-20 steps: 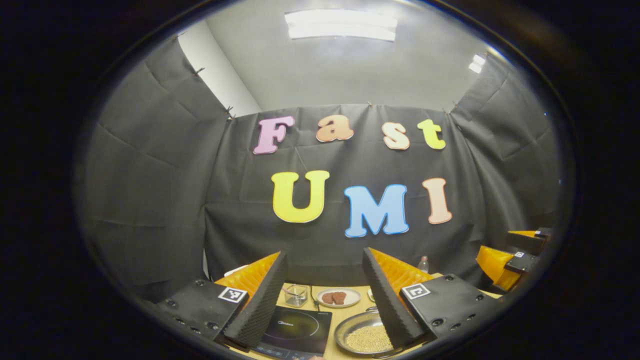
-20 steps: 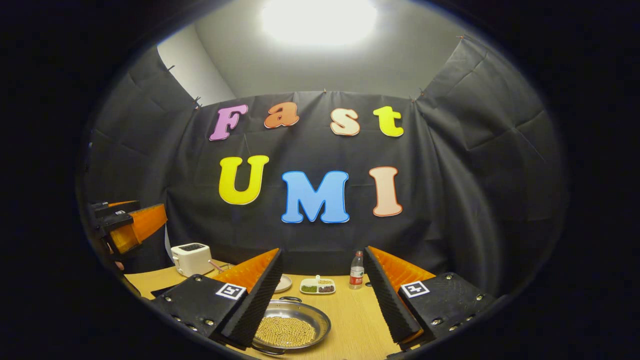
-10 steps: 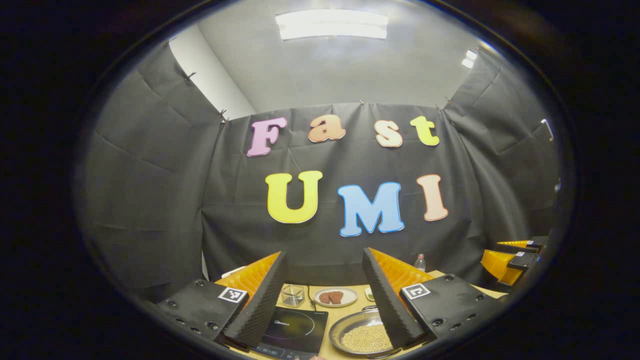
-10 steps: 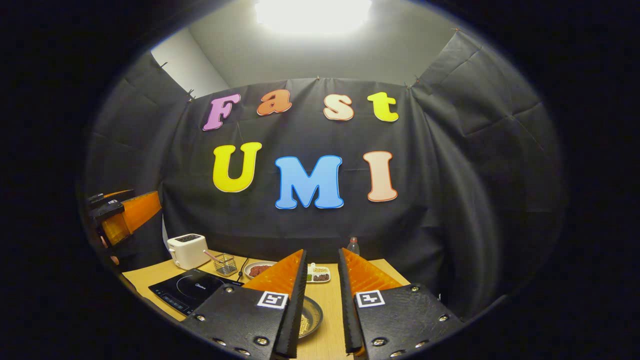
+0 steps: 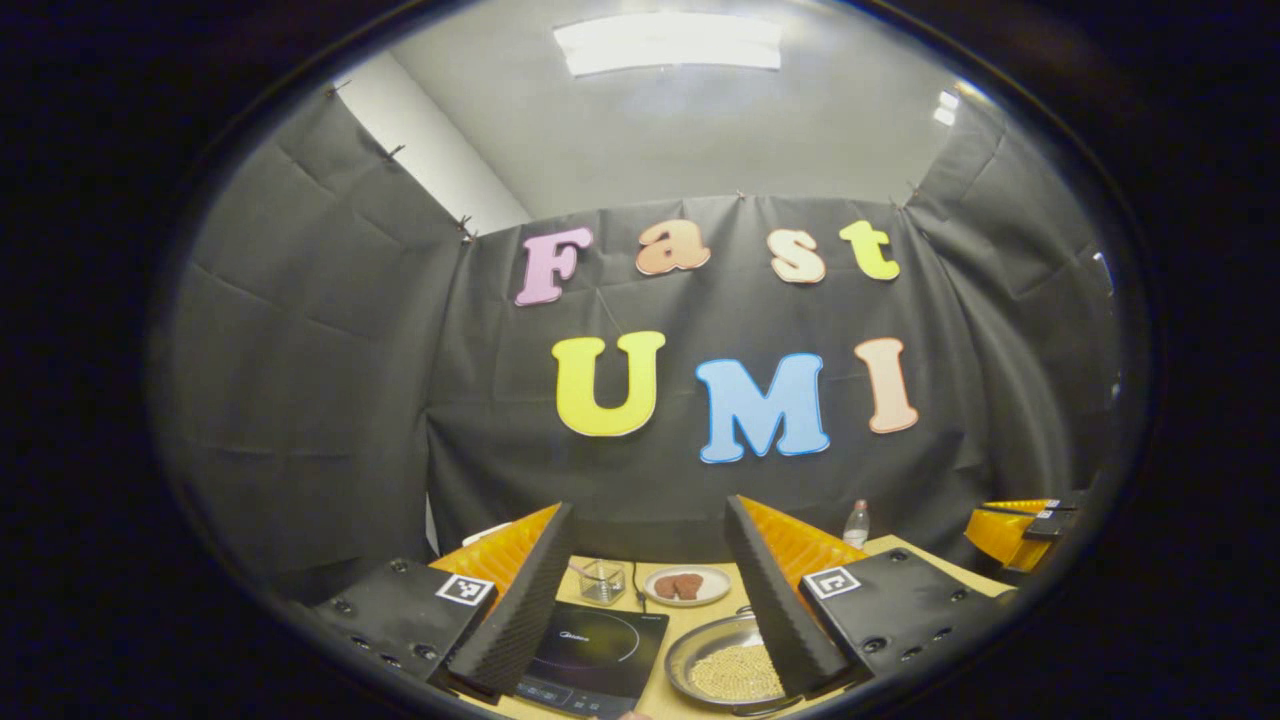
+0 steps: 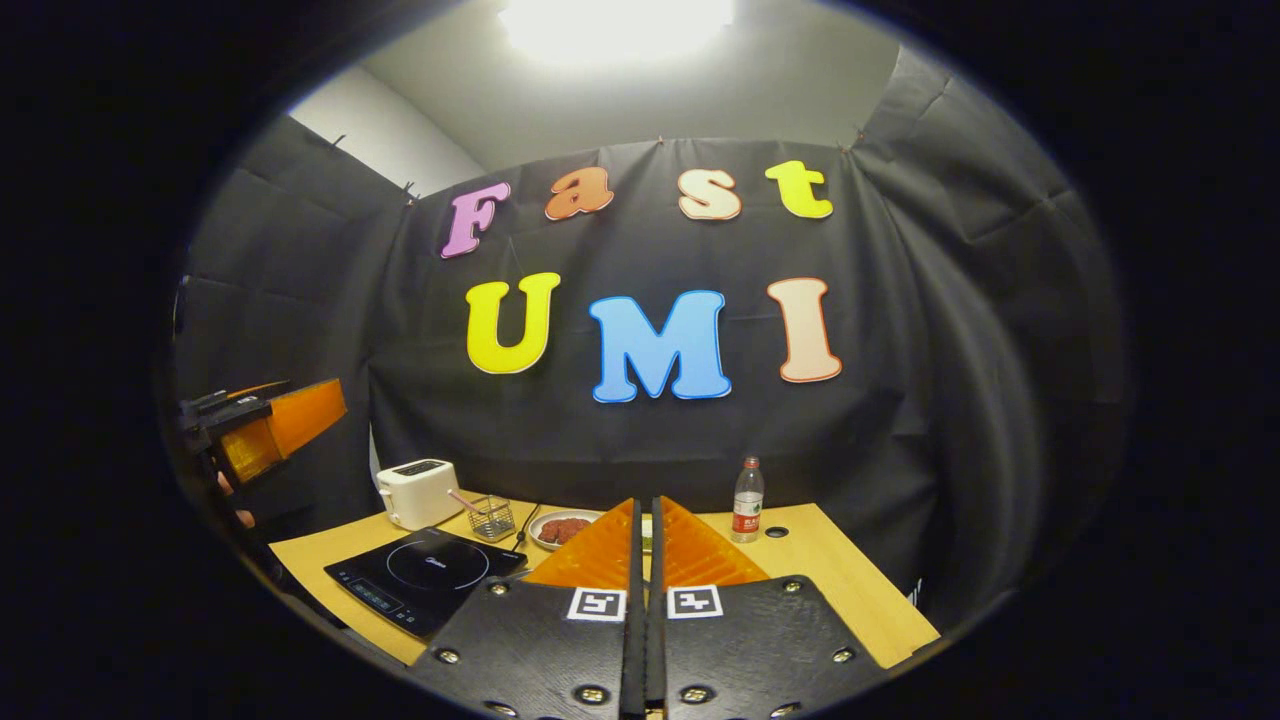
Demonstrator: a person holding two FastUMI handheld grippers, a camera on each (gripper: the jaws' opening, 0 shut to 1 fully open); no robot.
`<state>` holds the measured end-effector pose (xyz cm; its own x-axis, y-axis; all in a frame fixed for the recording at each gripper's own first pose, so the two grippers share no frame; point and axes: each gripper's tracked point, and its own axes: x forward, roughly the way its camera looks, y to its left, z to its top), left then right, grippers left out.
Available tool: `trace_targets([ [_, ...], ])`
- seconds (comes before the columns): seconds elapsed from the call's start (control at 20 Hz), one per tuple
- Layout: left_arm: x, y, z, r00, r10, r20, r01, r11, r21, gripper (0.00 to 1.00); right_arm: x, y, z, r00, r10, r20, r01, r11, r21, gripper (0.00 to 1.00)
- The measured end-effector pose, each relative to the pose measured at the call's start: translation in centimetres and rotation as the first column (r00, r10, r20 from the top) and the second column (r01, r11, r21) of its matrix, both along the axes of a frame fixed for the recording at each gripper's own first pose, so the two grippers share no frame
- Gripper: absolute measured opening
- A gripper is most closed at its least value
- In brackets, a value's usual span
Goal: First push the handle of the pot to place it horizontally, then grasp the pot with both hands and set it on the induction cooktop.
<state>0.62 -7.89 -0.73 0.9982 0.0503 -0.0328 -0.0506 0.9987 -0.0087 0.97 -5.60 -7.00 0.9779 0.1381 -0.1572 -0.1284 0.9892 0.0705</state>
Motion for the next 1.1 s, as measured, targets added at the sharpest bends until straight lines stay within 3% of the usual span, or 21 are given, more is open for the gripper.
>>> trace_targets([
  [0.2,-0.6,0.6,0.5,1.0,0.024,0.01,-0.024,0.999,0.026,1.0,0.4,2.0,-1.7,0.997,0.062,-0.041,-0.061,0.997,0.04,0.01],
  [0.55,1.7,4.1,0.4,0.998,0.064,0.019,-0.065,0.997,0.045,0.98,1.2,8.6,-5.1,0.969,0.222,-0.111,-0.219,0.975,0.046,0.01],
  [0.85,4.3,7.5,0.0,0.994,0.103,0.023,-0.104,0.994,0.038,0.96,1.2,14.7,-9.2,0.906,0.368,-0.208,-0.363,0.93,0.059,0.01],
  [0.9,4.5,8.0,0.0,0.994,0.109,0.022,-0.11,0.993,0.04,0.91,1.0,15.5,-10.0,0.893,0.388,-0.226,-0.385,0.921,0.062,0.01],
  [1.1,5.1,9.5,-1.0,0.992,0.127,0.007,-0.128,0.991,0.049,0.91,-0.1,18.1,-13.3,0.83,0.458,-0.319,-0.456,0.886,0.087,0.01],
])
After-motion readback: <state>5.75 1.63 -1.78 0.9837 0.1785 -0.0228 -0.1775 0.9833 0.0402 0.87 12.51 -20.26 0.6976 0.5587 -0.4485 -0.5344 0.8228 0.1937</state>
